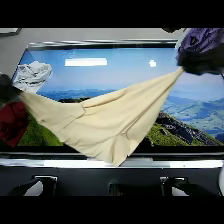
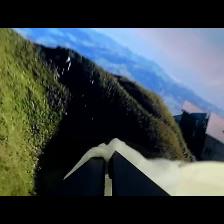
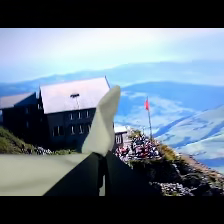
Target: Fold the clothes and pants, and hang the long-sleeved shirts on hangers.
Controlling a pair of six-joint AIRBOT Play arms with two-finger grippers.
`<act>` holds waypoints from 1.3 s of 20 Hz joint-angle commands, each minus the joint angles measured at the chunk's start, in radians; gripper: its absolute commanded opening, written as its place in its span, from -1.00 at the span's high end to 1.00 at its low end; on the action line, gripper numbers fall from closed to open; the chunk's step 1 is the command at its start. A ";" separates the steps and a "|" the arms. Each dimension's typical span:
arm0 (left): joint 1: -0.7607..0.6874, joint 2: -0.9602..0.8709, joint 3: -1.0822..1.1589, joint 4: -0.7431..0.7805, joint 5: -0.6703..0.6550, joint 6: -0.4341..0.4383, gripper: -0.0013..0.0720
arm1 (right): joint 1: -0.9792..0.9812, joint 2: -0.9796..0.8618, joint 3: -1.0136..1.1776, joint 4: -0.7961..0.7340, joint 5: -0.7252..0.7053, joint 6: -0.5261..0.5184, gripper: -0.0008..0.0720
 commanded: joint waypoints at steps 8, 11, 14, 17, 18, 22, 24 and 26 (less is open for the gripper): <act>-0.094 -0.420 -0.134 0.007 0.261 0.023 -0.92 | 0.001 -0.512 0.002 0.111 -0.058 0.004 0.92; -0.003 -0.300 -0.116 0.011 0.133 0.056 -0.93 | 0.001 -0.483 0.002 0.079 -0.031 0.003 0.92; 0.065 -0.094 -0.228 0.029 0.094 0.059 -0.93 | 0.001 -0.444 0.002 0.041 0.012 0.001 0.92; 0.056 0.125 -0.491 -0.120 0.123 0.049 -0.93 | 0.001 -0.412 0.002 0.035 0.031 -0.008 0.92; 0.033 0.180 -0.586 -0.195 0.140 0.048 -0.93 | 0.001 -0.404 0.002 0.035 0.034 -0.008 0.92; -0.179 0.305 -0.927 -0.452 0.318 -0.010 -0.88 | 0.001 -0.388 0.002 0.035 0.070 -0.008 0.92; -0.323 0.303 -1.012 -0.531 0.433 -0.041 -0.87 | 0.001 -0.386 0.002 0.035 0.093 -0.009 0.92; -0.458 0.287 -1.033 -0.536 0.529 -0.109 -0.88 | 0.001 -0.386 0.002 0.035 0.119 -0.009 0.92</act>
